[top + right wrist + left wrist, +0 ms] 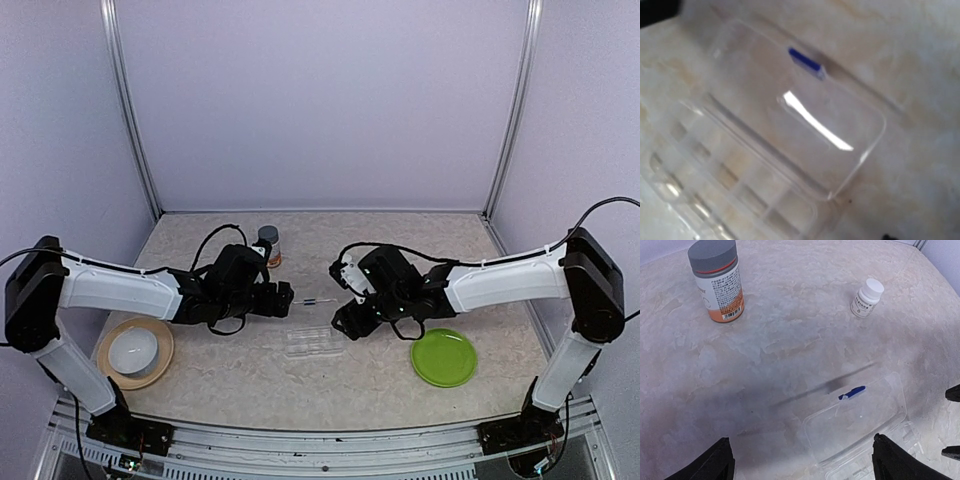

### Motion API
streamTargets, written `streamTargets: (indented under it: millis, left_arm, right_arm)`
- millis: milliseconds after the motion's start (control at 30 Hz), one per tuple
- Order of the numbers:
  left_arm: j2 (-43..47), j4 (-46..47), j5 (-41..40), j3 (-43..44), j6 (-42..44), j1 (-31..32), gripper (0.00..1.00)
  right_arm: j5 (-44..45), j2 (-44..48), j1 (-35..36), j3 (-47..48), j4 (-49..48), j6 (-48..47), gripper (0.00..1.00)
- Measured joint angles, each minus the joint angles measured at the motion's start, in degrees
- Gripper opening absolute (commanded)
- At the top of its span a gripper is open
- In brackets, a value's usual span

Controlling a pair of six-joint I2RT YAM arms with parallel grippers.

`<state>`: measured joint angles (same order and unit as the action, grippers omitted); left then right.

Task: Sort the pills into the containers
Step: Pick up the lid of the pill container from the pill container, then pick up the pill bottle from the center of the board.

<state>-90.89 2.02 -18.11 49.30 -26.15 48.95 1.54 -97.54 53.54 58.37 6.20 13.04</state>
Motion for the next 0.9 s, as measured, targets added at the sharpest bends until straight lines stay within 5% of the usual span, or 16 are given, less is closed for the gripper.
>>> streamTargets:
  millis: [300, 600, 900]
  left_arm:
    - [0.5, 0.1, -0.3, -2.1, -1.8, 1.0, 0.99]
    - [2.4, 1.0, -0.4, -5.9, -3.8, 2.4, 0.99]
    - [4.5, 2.1, -1.2, -7.1, -4.0, 7.7, 0.99]
  right_arm:
    - [0.3, -2.6, -0.5, 0.0, 2.1, 3.3, 0.71]
    - [0.9, -2.7, -8.5, 0.5, 2.6, 3.6, 0.92]
    - [1.9, -10.8, -14.7, 17.0, 4.5, 0.2, 0.94]
